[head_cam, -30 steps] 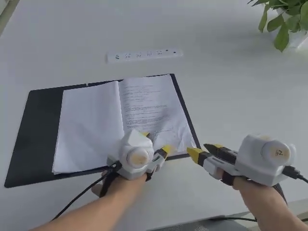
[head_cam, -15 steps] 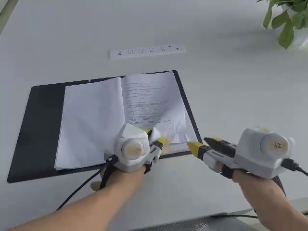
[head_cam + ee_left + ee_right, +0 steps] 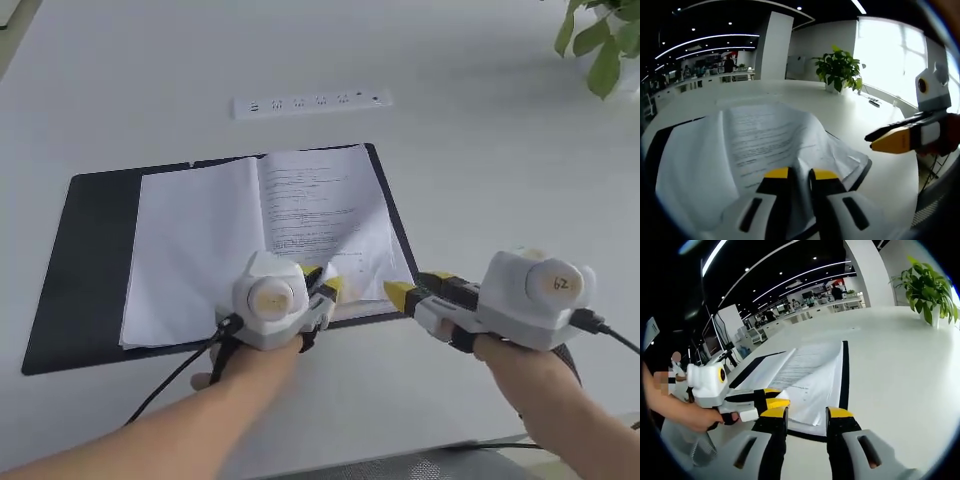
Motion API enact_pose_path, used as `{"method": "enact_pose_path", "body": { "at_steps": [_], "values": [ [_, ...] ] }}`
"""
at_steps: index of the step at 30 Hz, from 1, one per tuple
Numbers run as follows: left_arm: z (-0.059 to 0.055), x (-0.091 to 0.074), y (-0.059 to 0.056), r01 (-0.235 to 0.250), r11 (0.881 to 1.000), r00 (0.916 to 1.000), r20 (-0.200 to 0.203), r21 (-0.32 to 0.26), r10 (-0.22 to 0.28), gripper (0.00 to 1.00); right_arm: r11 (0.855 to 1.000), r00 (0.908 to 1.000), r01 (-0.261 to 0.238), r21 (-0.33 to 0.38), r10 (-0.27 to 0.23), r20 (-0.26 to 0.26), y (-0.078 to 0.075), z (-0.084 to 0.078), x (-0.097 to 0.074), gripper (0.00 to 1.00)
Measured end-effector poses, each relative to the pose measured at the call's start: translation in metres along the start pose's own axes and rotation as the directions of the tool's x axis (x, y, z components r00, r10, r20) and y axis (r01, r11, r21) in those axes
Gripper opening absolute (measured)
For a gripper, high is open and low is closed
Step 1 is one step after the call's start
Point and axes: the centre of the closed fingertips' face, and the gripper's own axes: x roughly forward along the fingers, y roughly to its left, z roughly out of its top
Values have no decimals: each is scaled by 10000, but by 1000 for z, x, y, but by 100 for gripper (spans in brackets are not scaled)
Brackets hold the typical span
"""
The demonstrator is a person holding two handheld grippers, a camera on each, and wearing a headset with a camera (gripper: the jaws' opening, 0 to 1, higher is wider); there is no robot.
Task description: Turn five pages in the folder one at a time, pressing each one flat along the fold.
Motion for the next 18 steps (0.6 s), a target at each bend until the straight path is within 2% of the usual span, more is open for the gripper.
{"method": "enact_pose_path", "body": {
  "at_steps": [5,6,7,9,18],
  "values": [
    [2,0,3,14,9960,10000,66,-899,-8,12,9999,9998,-122,-87,120,-180,3,-3,7,30],
    [2,0,3,39,9958,10000,72,-909,-32,12,9998,9996,-142,-107,140,-236,4,-4,8,30],
    [3,0,3,76,9924,9999,123,-1226,-61,12,9997,9995,-180,-158,176,-269,4,-5,9,30],
    [3,-1,4,164,9886,9997,188,-1499,-137,12,9996,9994,-198,-207,191,-305,5,-6,10,30],
    [2,-1,3,171,9903,9997,174,-1375,-148,10,9997,9984,-232,-126,226,-511,0,-9,28,28]
  ]
}}
